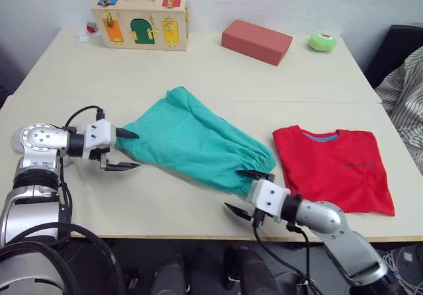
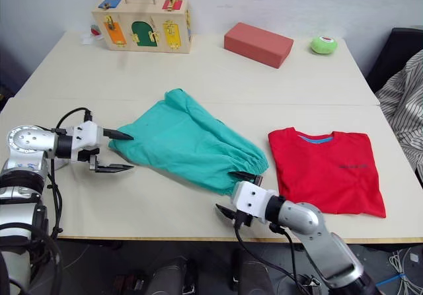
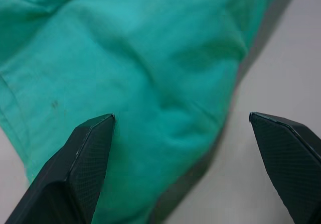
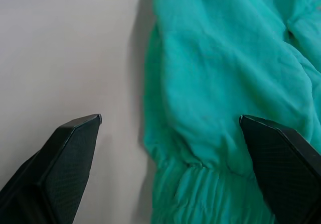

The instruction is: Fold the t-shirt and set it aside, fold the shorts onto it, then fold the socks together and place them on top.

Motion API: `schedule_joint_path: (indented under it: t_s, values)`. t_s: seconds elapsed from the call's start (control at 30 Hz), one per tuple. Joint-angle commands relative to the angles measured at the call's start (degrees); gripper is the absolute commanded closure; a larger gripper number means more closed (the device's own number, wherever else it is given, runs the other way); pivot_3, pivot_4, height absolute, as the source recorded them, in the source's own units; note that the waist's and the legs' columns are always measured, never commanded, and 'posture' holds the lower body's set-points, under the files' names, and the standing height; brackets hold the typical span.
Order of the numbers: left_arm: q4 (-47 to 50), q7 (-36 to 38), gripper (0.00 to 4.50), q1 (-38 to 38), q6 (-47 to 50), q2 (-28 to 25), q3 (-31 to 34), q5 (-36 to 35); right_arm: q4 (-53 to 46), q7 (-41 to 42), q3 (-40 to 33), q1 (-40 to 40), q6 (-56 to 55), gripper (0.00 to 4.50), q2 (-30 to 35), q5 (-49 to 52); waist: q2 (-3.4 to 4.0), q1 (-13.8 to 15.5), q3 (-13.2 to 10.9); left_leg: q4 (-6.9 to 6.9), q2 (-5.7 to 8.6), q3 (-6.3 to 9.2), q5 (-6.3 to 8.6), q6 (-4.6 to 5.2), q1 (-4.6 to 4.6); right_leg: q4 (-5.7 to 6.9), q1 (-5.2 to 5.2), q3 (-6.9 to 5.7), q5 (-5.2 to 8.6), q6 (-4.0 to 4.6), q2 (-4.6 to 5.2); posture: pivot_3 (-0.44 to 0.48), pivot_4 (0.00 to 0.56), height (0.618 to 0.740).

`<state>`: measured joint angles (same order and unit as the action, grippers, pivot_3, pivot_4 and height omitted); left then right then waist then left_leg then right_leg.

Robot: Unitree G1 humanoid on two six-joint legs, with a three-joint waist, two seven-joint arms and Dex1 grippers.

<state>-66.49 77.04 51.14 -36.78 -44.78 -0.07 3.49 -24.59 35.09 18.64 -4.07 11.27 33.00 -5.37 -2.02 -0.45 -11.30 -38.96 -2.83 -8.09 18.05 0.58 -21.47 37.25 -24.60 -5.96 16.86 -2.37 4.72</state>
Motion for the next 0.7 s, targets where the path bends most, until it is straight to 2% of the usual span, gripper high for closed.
schedule_joint_path:
  t_s: [0.03,0.07,0.13,0.27,0.43,0.47,0.57,0.7]
  values:
    - [-2.0,-3.3,0.0,2.2,-2.1,1.6,-1.4,1.8,2.7,-2.2,1.3,-0.7,-0.5,0.42,-0.9,-4.4,-0.11,0.3,0.1,-0.03,0.0,-0.02,0.03,0.02,0.02,0.02,0.02,-0.02,0.0,0.0,0.0,0.0,0.15,0.74]
    - [-2.5,-4.2,0.19,2.4,-2.5,2.0,-2.2,2.8,3.4,-2.5,1.4,-1.1,-0.8,0.58,-1.2,-5.0,-0.18,0.3,0.1,-0.05,0.0,-0.03,0.04,0.03,0.03,0.05,0.02,-0.03,0.0,0.0,-0.01,0.0,0.15,0.74]
    - [-3.6,-6.5,0.55,2.9,-2.9,2.2,-4.3,5.6,4.7,-2.7,1.4,-2.0,-0.9,1.22,-1.8,-5.7,-0.24,0.4,0.2,-0.1,0.01,-0.05,0.06,0.06,0.06,0.11,0.04,-0.05,0.0,0.0,-0.01,0.0,0.15,0.74]
    - [-6.1,-12.1,1.73,4.2,1.1,2.9,-7.1,9.3,7.1,-2.0,1.7,-3.7,-1.9,2.55,-2.4,-6.6,-0.19,0.4,0.5,-0.11,0.05,-0.11,0.11,0.16,0.24,0.18,0.14,-0.03,-0.01,-0.01,0.1,0.0,0.15,0.74]
    - [-7.1,-10.4,3.26,3.1,5.8,3.0,-8.1,9.4,9.1,-0.6,0.7,-5.2,-3.7,4.29,-1.6,-6.3,0.11,0.3,0.8,-0.11,0.04,-0.12,0.12,0.18,0.3,0.25,0.15,-0.03,-0.01,-0.01,0.13,0.0,0.15,0.74]
    - [-7.1,-9.5,3.54,2.7,6.5,2.9,-8.0,9.0,9.7,-0.2,0.3,-5.5,-4.3,4.49,-1.3,-6.1,0.14,0.2,0.9,-0.11,0.03,-0.12,0.12,0.17,0.3,0.25,0.14,-0.03,-0.01,-0.01,0.12,0.0,0.15,0.74]
    - [-6.2,-6.3,4.43,0.8,8.4,2.3,-5.6,5.6,12.5,2.3,-0.7,-7.4,-7.3,4.5,-0.2,-4.4,0.2,0.1,1.0,-0.11,0.02,-0.16,0.12,0.17,0.35,0.27,0.14,-0.01,-0.01,-0.01,0.08,0.0,0.15,0.74]
    - [0.2,2.9,4.47,-5.1,9.8,0.0,-1.4,-1.3,16.3,8.9,-1.6,-11.5,-10.7,4.5,0.3,1.5,0.2,-1.1,1.0,-0.1,-0.09,-0.22,0.15,0.08,0.34,0.27,0.1,0.04,0.03,0.05,0.03,0.0,0.15,0.74]
